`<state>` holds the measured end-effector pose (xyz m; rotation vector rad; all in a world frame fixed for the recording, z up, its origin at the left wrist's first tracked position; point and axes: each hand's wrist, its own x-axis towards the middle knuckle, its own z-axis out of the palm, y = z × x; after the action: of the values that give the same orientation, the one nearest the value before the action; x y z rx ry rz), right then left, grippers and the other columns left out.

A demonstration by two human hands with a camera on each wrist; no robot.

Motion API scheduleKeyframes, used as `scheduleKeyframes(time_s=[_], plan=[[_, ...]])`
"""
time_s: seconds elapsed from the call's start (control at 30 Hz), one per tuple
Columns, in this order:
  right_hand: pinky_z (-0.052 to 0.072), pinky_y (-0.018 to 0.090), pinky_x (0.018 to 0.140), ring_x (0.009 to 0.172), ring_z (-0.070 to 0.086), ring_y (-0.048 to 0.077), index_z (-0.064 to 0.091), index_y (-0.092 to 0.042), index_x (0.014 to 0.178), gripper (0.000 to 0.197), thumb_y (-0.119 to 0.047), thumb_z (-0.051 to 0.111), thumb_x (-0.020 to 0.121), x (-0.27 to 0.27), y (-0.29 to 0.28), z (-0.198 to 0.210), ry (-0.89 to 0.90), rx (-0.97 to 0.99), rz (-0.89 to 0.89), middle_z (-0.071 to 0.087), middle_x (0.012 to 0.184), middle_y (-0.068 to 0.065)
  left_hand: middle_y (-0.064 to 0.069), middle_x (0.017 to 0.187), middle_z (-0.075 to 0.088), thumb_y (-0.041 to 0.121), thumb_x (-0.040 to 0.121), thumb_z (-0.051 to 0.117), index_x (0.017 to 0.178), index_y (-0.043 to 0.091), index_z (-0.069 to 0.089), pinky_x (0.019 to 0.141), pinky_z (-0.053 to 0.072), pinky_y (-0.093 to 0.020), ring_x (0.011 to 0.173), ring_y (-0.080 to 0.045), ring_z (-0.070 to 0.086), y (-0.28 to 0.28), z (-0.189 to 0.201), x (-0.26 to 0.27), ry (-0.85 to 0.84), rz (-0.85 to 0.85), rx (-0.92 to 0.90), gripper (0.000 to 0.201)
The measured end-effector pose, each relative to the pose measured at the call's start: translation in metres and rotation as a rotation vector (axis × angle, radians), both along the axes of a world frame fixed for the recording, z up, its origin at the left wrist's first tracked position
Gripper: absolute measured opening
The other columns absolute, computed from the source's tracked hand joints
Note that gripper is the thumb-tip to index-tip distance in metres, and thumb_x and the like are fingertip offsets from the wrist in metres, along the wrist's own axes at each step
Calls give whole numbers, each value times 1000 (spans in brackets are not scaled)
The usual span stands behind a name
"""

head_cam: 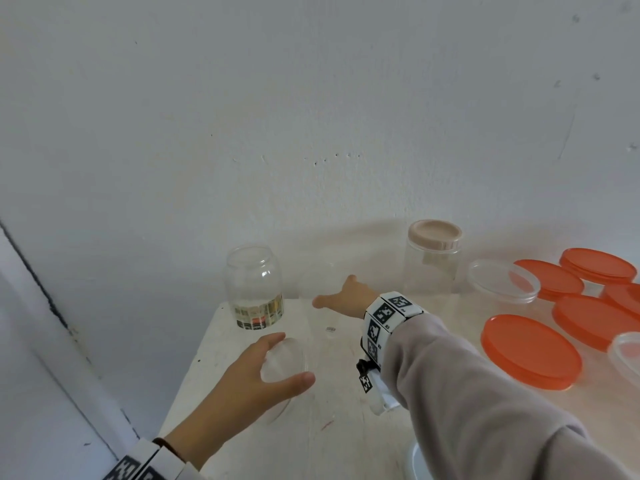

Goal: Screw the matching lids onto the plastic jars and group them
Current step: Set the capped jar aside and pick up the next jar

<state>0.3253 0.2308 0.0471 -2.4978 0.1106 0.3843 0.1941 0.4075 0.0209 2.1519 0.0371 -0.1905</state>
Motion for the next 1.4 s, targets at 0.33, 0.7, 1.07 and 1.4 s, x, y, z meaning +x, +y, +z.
scheduleKeyframes(time_s=[0.33,0.7,1.07,1.4], plan=[[49,32,71,82,60,22,46,-21,119,90,-68,72,45,-20,-43,14,137,24,93,58,95,6,14,149,33,71,56,65,144,37,28,107,31,-36,133,-11,35,-14,10,-4,-50,49,-11,101],[43,28,82,94,49,16,45,-20,114,67,-39,79,60,-57,-98,-13,148,321,100,49,106,-2,19,133,34,70,59,66,144,35,29,93,32,-29,119,-8,38,-48,19,-6,-96,111,-125,99],[43,32,99,118,43,17,21,-22,136,100,-19,89,63,-85,-130,-31,70,396,250,38,130,-1,32,108,40,75,56,68,123,46,38,88,31,-26,114,-4,40,-93,28,-10,-189,170,-185,78],[34,31,105,131,34,21,8,-17,141,109,-14,87,66,-96,-144,-48,9,362,306,27,152,3,29,120,40,71,57,62,132,45,41,92,31,-20,119,0,37,-128,33,-16,-278,152,-94,82]])
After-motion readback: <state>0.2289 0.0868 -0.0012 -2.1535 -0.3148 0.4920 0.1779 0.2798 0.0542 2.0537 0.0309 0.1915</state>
